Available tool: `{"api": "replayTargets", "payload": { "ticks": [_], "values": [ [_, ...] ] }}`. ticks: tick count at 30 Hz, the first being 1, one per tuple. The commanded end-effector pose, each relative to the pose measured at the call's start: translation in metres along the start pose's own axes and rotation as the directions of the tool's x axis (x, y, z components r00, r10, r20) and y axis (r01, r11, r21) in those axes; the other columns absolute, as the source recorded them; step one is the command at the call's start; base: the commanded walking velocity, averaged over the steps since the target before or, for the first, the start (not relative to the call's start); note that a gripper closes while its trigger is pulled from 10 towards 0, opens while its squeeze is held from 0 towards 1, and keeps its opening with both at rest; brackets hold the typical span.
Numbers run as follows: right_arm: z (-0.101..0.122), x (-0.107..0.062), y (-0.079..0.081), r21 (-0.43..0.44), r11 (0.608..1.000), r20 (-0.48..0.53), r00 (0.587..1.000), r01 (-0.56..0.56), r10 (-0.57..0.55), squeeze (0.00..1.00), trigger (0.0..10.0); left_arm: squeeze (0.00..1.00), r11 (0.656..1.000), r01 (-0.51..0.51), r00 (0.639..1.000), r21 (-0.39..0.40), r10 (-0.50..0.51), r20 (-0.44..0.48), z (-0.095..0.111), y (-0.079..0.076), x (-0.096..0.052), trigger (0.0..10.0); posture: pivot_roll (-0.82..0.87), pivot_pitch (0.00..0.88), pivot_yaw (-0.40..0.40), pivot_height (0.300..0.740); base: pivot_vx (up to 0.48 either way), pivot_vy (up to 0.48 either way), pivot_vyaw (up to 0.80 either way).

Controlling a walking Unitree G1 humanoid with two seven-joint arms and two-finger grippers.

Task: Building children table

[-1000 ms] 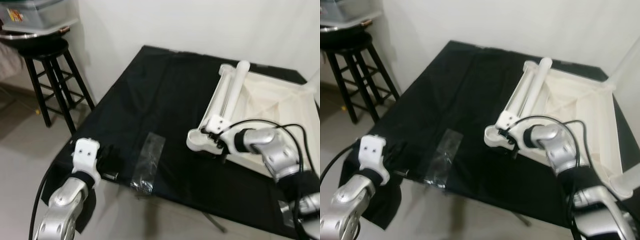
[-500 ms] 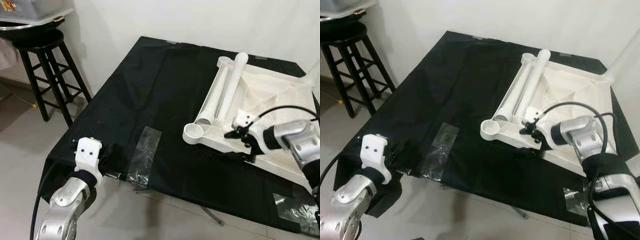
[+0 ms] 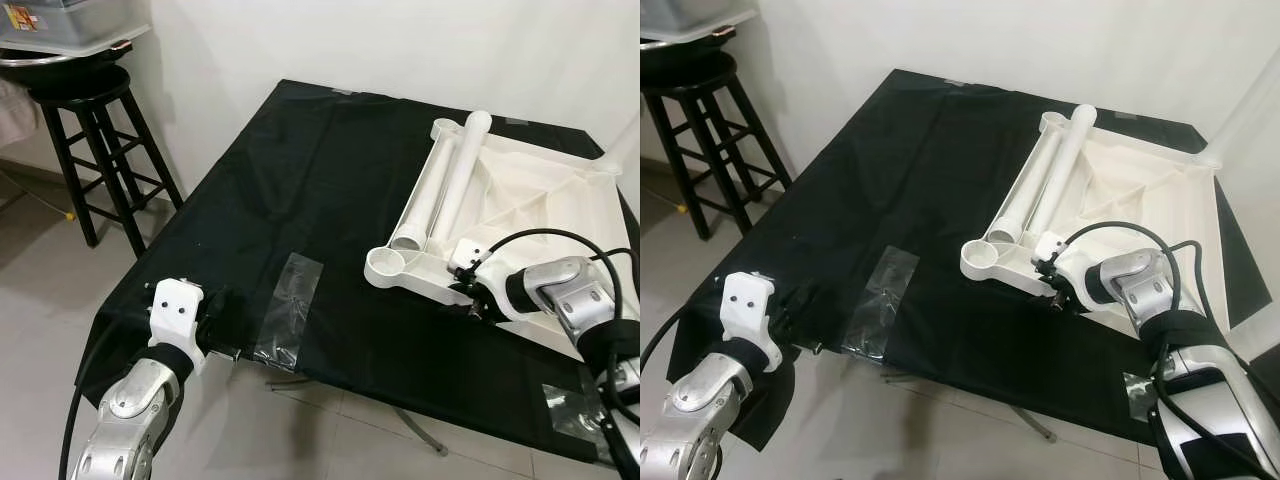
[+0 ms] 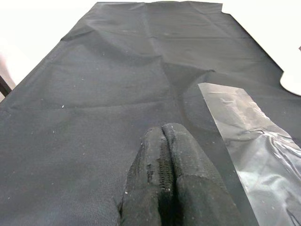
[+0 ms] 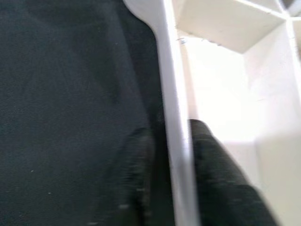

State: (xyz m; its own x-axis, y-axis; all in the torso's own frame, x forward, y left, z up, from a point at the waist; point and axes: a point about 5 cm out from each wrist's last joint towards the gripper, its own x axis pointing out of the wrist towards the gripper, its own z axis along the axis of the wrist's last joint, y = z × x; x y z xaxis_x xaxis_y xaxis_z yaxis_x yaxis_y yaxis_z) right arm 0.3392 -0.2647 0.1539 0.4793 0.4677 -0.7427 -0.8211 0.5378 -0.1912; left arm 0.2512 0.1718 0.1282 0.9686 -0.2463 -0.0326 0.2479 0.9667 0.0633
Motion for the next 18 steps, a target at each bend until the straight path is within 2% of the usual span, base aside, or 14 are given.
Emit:
{"api": "replayTargets", "payload": {
  "ticks": [1, 2, 3, 8, 9, 10, 12, 14, 16, 18],
  "values": [
    [0.001, 0.002, 0.003, -0.009, 0.999, 0.021, 0.999, -0.042, 0.042, 0.0, 0.0, 0.0, 1.0, 0.007, 1.0, 0.006, -0.007, -0.001, 0.0, -0.002, -0.001, 10.0, 0.01, 0.095, -0.06, 0.74, 0.0, 0.0, 0.0],
    [0.001, 0.002, 0.003, -0.009, 0.999, 0.021, 0.999, -0.042, 0.042, 0.0, 0.0, 0.0, 1.0, 0.007, 1.0, 0.006, -0.007, -0.001, 0.0, -0.002, -0.001, 10.0, 0.01, 0.095, -0.06, 0.74, 0.0, 0.0, 0.0],
    [0.01, 0.0, 0.011, -0.083, 0.989, 0.084, 0.988, -0.123, 0.129, 0.0, 0.0, 0.0, 1.0, 0.009, 1.0, 0.006, -0.009, -0.003, -0.001, -0.002, -0.001, 10.0, 0.0, 0.094, -0.055, 0.74, 0.0, 0.0, 0.0],
    [0.014, -0.001, 0.015, -0.116, 0.98, 0.103, 0.98, -0.16, 0.172, 0.0, 0.0, 0.0, 1.0, 0.009, 1.0, 0.007, -0.009, -0.003, -0.001, -0.002, -0.001, 10.0, 0.0, 0.094, -0.055, 0.74, 0.0, 0.0, 0.0],
    [0.018, -0.001, 0.023, -0.161, 0.963, 0.102, 0.967, -0.215, 0.232, 0.0, 0.0, 0.0, 1.0, 0.01, 1.0, 0.008, -0.01, -0.004, -0.001, -0.002, -0.001, 10.0, 0.0, 0.094, -0.053, 0.74, 0.0, 0.0, 0.0],
    [0.018, -0.001, 0.023, -0.161, 0.963, 0.102, 0.967, -0.215, 0.232, 0.0, 0.0, 0.0, 1.0, 0.01, 1.0, 0.008, -0.01, -0.004, -0.001, -0.002, -0.001, 10.0, 0.0, 0.094, -0.053, 0.74, 0.0, 0.0, 0.0],
    [0.017, 0.001, 0.041, -0.247, 0.915, 0.046, 0.939, -0.32, 0.341, 0.0, 0.0, 0.0, 1.0, 0.01, 1.0, 0.01, -0.009, -0.006, -0.001, -0.001, -0.001, 10.0, 0.0, 0.094, -0.052, 0.74, 0.0, 0.0, 0.0],
    [0.009, 0.001, 0.051, -0.284, 0.882, -0.035, 0.924, -0.375, 0.381, 0.0, 0.0, 0.0, 1.0, 0.01, 1.0, 0.011, -0.009, -0.007, -0.001, 0.0, -0.001, 10.0, 0.0, 0.093, -0.047, 0.74, 0.0, 0.0, 0.0],
    [-0.001, 0.0, 0.052, -0.292, 0.874, -0.112, 0.922, -0.388, 0.371, 0.0, 0.0, 0.0, 1.0, 0.011, 1.0, 0.013, -0.011, -0.008, -0.002, 0.0, -0.001, 10.0, 0.0, 0.092, -0.044, 0.74, 0.0, 0.0, 0.0],
    [-0.001, 0.0, 0.052, -0.292, 0.874, -0.112, 0.922, -0.388, 0.371, 0.0, 0.0, 0.0, 1.0, 0.011, 1.0, 0.013, -0.011, -0.008, -0.002, 0.0, -0.001, 10.0, 0.0, 0.092, -0.044, 0.74, 0.0, 0.0, 0.0]
  ]
}}
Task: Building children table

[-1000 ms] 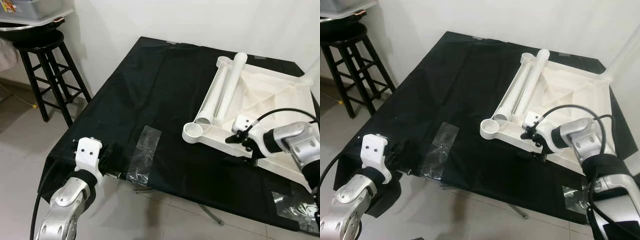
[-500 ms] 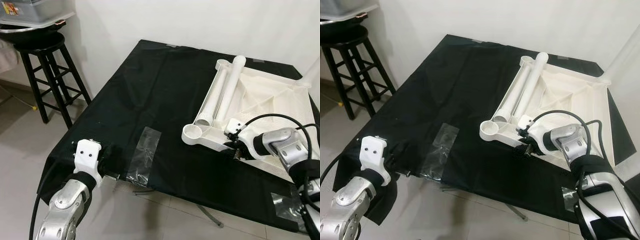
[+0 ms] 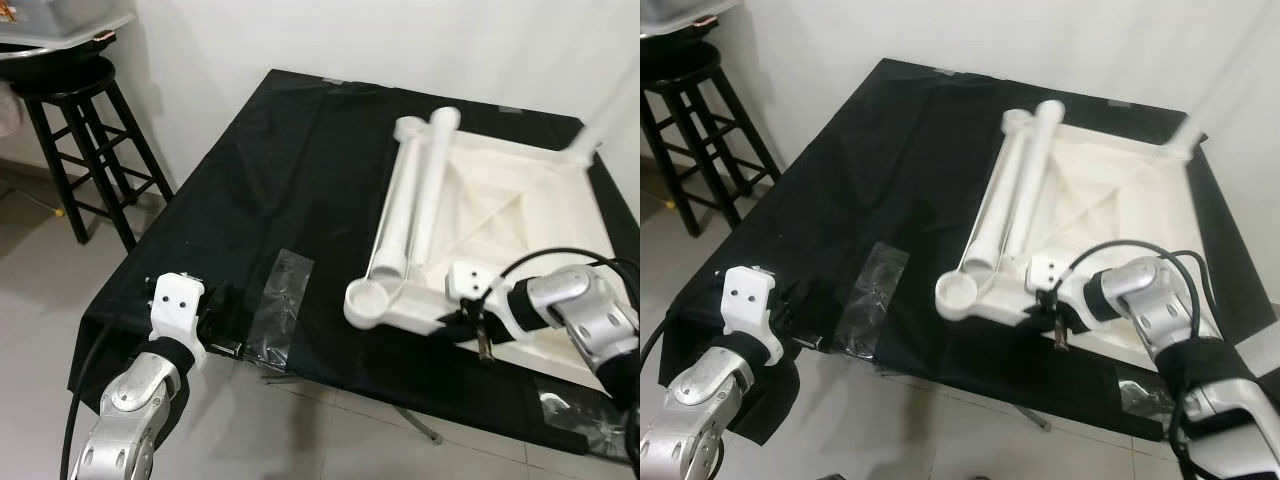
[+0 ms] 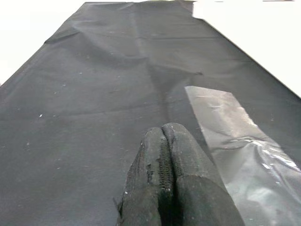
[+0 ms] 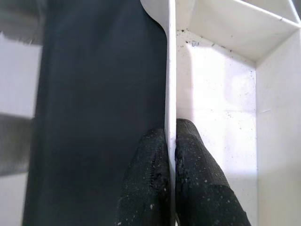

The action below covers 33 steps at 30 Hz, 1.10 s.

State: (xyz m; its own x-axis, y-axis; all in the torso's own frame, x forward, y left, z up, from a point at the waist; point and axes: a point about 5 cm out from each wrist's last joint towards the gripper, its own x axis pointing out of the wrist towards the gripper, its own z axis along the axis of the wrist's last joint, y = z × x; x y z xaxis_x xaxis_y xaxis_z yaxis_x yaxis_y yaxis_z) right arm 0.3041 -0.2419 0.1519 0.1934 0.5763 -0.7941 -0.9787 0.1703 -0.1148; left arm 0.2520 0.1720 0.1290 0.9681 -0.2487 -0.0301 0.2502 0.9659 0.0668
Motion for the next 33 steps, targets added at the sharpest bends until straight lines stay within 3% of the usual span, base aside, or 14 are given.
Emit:
{"api": "replayTargets", "payload": {
  "ticks": [1, 8, 9, 12, 13, 21, 23, 24, 27, 28, 29, 30, 31, 33],
  "values": [
    [-0.007, 0.007, 0.01, -0.041, 0.995, -0.076, 0.993, -0.09, 0.087, 0.0, 0.0, 0.0, 1.0, 0.009, 1.0, 0.011, -0.009, -0.011, -0.003, -0.001, -0.001, 10.0, 0.0, 0.092, -0.043, 0.74, 0.0, 0.0, 0.0],
    [-0.01, 0.0, 0.01, -0.05, 0.998, -0.1, 0.994, -0.036, 0.031, 0.0, 0.2, 0.0, 1.0, 0.017, 1.0, 0.015, -0.017, -0.015, -0.003, -0.001, -0.001, 10.0, 0.0, 0.089, -0.04, 0.74, 0.0, 0.0, 0.0],
    [-0.006, 0.001, 0.01, -0.038, 0.999, -0.072, 0.997, -0.012, 0.01, 0.0, 10.0, 0.0, 1.0, 0.017, 1.0, 0.017, -0.017, -0.015, -0.003, -0.001, -0.001, 10.0, 0.0, 0.089, -0.04, 0.74, 0.0, 0.0, 0.0],
    [0.001, 0.001, 0.017, -0.021, 0.999, -0.019, 0.999, -0.049, 0.049, 0.0, 10.0, 0.0, 1.0, 0.018, 1.0, 0.019, -0.018, -0.014, -0.003, -0.002, -0.001, 10.0, 0.0, 0.088, -0.044, 0.74, 0.0, 0.0, 0.0],
    [0.006, -0.001, 0.019, -0.017, 0.998, 0.023, 0.998, -0.056, 0.056, 1.0, 10.0, 0.0, 1.0, 0.016, 1.0, 0.019, -0.015, -0.011, -0.002, -0.002, -0.001, 10.0, -0.01, 0.087, -0.045, 0.74, 0.0, 0.0, 0.0],
    [0.033, -0.016, 0.02, -0.016, 1.0, 0.236, 0.972, -0.007, 0.01, 1.0, 10.0, 0.0, 1.0, 0.008, 1.0, 0.011, -0.008, 0.006, 0.002, 0.0, 0.0, 10.0, -0.03, 0.089, -0.04, 0.74, 0.0, 0.0, 0.0],
    [0.051, -0.027, 0.021, -0.025, 0.999, 0.359, 0.933, 0.04, -0.029, 1.0, 10.0, 0.0, 1.0, 0.011, 1.0, 0.024, -0.012, 0.024, 0.008, 0.003, 0.003, 10.0, -0.03, 0.09, -0.027, 0.74, 0.0, 0.0, 0.0],
    [0.051, -0.027, 0.021, -0.025, 0.999, 0.359, 0.933, 0.04, -0.029, 1.0, 10.0, 0.0, 1.0, 0.011, 1.0, 0.024, -0.012, 0.024, 0.008, 0.003, 0.003, 10.0, -0.03, 0.09, -0.027, 0.74, 0.0, 0.0, 0.0],
    [0.075, -0.038, 0.028, -0.016, 0.997, 0.533, 0.845, 0.071, -0.051, 1.0, 10.0, 0.0, 0.999, 0.014, 0.998, 0.04, -0.016, 0.053, 0.017, 0.007, 0.009, 10.0, -0.04, 0.091, -0.022, 0.74, 0.0, 0.0, 0.0],
    [0.085, -0.042, 0.028, 0.0, 0.996, 0.619, 0.782, 0.09, -0.071, 1.0, 10.0, 0.0, 0.999, 0.012, 0.998, 0.046, -0.015, 0.063, 0.021, 0.008, 0.011, 10.0, -0.04, 0.09, -0.021, 0.74, 0.0, 0.0, 0.0],
    [0.085, -0.042, 0.028, 0.0, 0.996, 0.619, 0.782, 0.09, -0.071, 1.0, 10.0, 0.0, 0.999, 0.012, 0.998, 0.046, -0.015, 0.063, 0.021, 0.008, 0.011, 10.0, -0.04, 0.09, -0.021, 0.74, 0.0, 0.0, 0.0],
    [0.101, -0.046, 0.023, 0.09, 0.984, 0.763, 0.624, 0.155, -0.168, 1.0, 10.0, 0.0, 0.998, 0.008, 0.997, 0.056, -0.012, 0.077, 0.025, 0.01, 0.013, 10.0, -0.05, 0.088, -0.022, 0.74, 0.0, 0.0, 0.0],
    [0.101, -0.046, 0.023, 0.09, 0.984, 0.763, 0.624, 0.155, -0.168, 1.0, 10.0, 0.0, 0.998, 0.008, 0.997, 0.056, -0.012, 0.077, 0.025, 0.01, 0.013, 10.0, -0.05, 0.088, -0.022, 0.74, 0.0, 0.0, 0.0],
    [0.112, -0.041, 0.015, 0.241, 0.955, 0.836, 0.463, 0.173, -0.295, 1.0, 10.0, 0.0, 0.998, -0.001, 0.996, 0.055, -0.005, 0.093, 0.028, 0.012, 0.014, 10.0, -0.05, 0.089, -0.021, 0.74, 0.0, 0.0, 0.0]
  ]
}}
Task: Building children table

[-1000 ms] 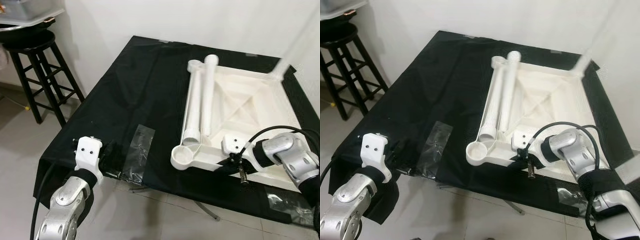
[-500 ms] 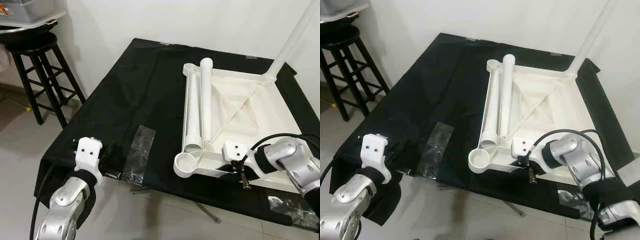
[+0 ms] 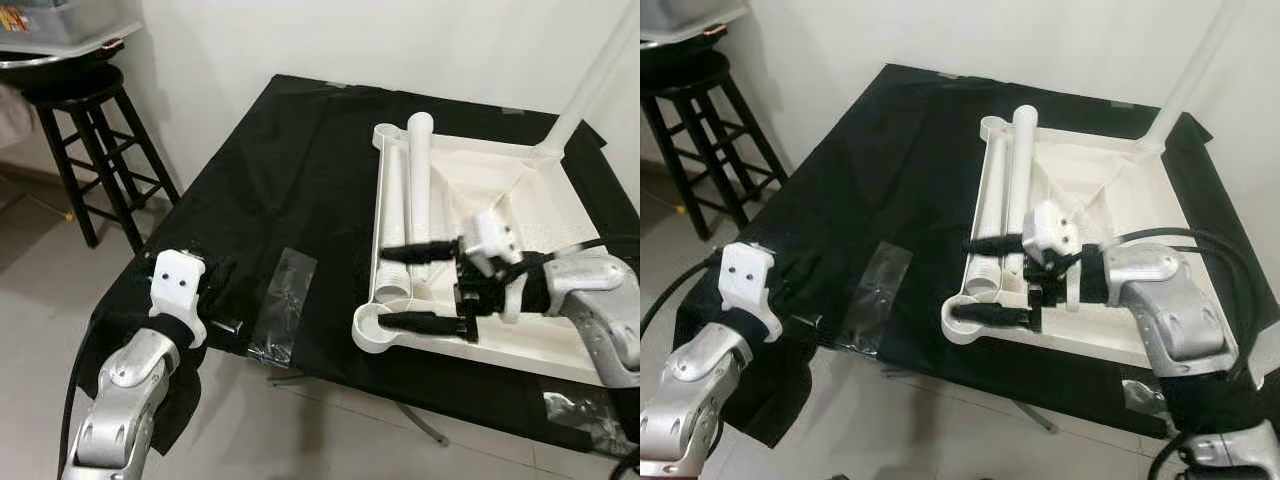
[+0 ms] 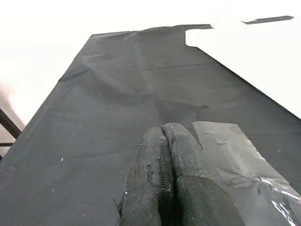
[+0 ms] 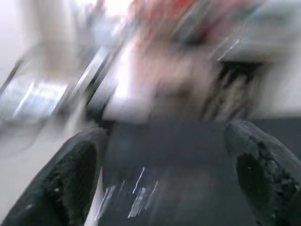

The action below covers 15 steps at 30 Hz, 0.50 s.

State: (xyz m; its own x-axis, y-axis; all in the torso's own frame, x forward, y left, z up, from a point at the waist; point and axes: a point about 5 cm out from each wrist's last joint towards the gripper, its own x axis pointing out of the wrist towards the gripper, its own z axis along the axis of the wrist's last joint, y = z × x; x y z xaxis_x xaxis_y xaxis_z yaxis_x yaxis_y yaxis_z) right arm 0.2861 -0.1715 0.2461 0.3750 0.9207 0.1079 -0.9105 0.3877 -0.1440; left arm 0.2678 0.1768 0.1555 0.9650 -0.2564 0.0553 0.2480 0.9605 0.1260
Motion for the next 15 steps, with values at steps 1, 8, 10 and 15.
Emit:
{"api": "replayTargets", "payload": {
  "ticks": [1, 8, 10, 15],
  "values": [
    [0.002, 0.005, -0.005, 0.074, 0.99, 0.086, 0.988, 0.118, -0.125, 1.0, 10.0, 0.0, 1.0, -0.002, 1.0, -0.008, 0.002, 0.013, 0.003, 0.002, 0.002, 10.0, -0.05, 0.089, -0.021, 0.74, 0.0, 0.0, 0.0],
    [-0.041, 0.043, 0.007, 0.331, 0.861, 0.097, 0.894, 0.386, -0.438, 0.0, 10.0, 0.0, 1.0, 0.005, 0.998, -0.018, -0.004, 0.065, 0.016, 0.002, 0.01, 10.0, -0.05, 0.08, -0.018, 0.74, 0.0, 0.0, -0.3],
    [-0.043, 0.047, 0.014, 0.346, 0.872, 0.082, 0.914, 0.347, -0.396, 0.0, 10.0, 0.0, 1.0, 0.002, 0.997, -0.015, -0.001, 0.08, 0.021, 0.004, 0.012, 10.0, -0.05, 0.078, -0.023, 0.74, 0.0, 0.0, -0.8],
    [-0.04, 0.053, 0.017, 0.356, 0.87, 0.081, 0.916, 0.341, -0.393, 0.0, 10.0, 0.0, 1.0, -0.006, 0.995, -0.016, 0.007, 0.099, 0.025, 0.008, 0.013, 10.0, -0.05, 0.077, -0.023, 0.74, 0.0, 0.0, -0.8]
  ]
}}
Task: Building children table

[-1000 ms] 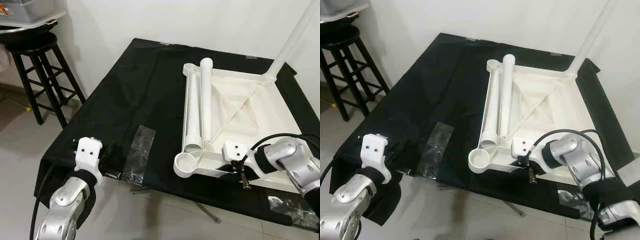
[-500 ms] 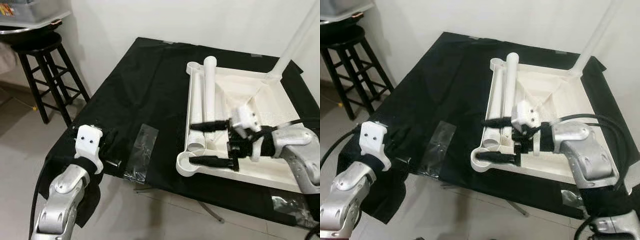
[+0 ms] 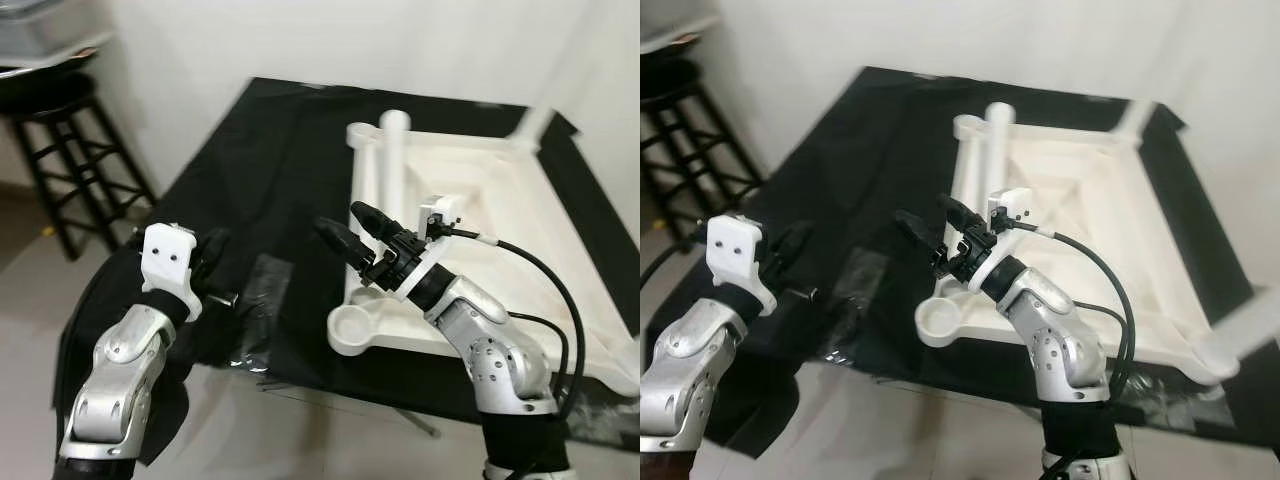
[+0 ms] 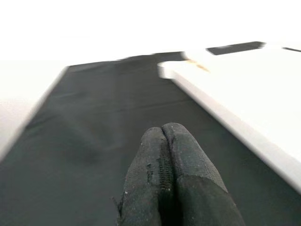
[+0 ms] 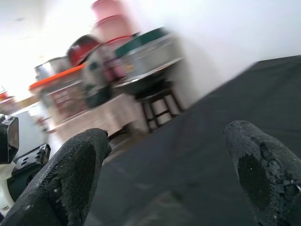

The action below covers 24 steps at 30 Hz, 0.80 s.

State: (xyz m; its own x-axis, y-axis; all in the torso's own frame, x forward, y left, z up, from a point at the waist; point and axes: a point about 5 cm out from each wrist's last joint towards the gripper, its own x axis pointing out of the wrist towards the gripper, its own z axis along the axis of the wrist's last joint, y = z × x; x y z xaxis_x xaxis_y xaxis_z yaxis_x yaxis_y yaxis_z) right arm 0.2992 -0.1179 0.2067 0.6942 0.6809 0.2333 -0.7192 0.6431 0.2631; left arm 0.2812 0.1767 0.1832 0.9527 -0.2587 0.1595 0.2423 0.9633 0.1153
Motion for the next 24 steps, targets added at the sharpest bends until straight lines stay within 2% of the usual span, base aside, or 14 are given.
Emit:
{"api": "replayTargets", "payload": {
  "ticks": [1, 10, 15, 18, 22, 24],
  "values": [
    [0.002, 0.002, 0.005, 0.002, 1.0, 0.0, 1.0, -0.006, 0.006, 0.0, 10.0, 0.0, 1.0, 0.0, 1.0, -0.006, 0.0, -0.005, -0.001, 0.002, -0.002, 10.0, -0.05, 0.077, -0.023, 0.74, 0.0, 0.0, -0.8],
    [-0.003, 0.008, 0.007, -0.03, 0.998, -0.008, 0.998, 0.056, -0.057, 0.0, 10.0, 0.0, 1.0, 0.026, 1.0, -0.01, -0.026, 0.003, -0.001, -0.003, -0.002, 10.0, -0.05, 0.075, -0.026, 0.74, 0.0, 0.0, -0.8],
    [-0.005, 0.012, 0.006, -0.079, 0.994, -0.023, 0.996, 0.081, -0.083, 0.0, 10.0, 0.0, 0.997, 0.034, 0.999, -0.065, -0.033, 0.023, 0.002, -0.004, -0.001, 10.0, -0.05, 0.077, -0.025, 0.74, 0.0, 0.0, -0.8],
    [0.003, 0.019, 0.0, -0.124, 0.989, -0.011, 0.997, 0.08, -0.081, 0.0, 10.0, 0.0, 0.996, 0.055, 0.998, -0.076, -0.052, 0.036, 0.004, -0.002, 0.001, 10.0, -0.06, 0.073, -0.014, 0.74, 0.0, 0.0, -0.8],
    [0.008, 0.023, -0.003, -0.141, 0.986, 0.003, 0.996, 0.084, -0.085, 0.0, 10.0, 0.0, 0.996, 0.064, 0.997, -0.068, -0.061, 0.039, 0.005, -0.002, 0.004, 10.0, -0.06, 0.06, -0.004, 0.74, 0.0, 0.0, -0.8],
    [0.024, 0.035, -0.01, -0.196, 0.975, 0.041, 0.994, 0.104, -0.097, 0.0, 10.0, 0.0, 0.995, 0.08, 0.996, -0.067, -0.077, 0.051, 0.007, 0.0, 0.016, 10.0, -0.08, 0.059, 0.008, 0.74, 0.0, 0.0, -0.8]
  ]
}}
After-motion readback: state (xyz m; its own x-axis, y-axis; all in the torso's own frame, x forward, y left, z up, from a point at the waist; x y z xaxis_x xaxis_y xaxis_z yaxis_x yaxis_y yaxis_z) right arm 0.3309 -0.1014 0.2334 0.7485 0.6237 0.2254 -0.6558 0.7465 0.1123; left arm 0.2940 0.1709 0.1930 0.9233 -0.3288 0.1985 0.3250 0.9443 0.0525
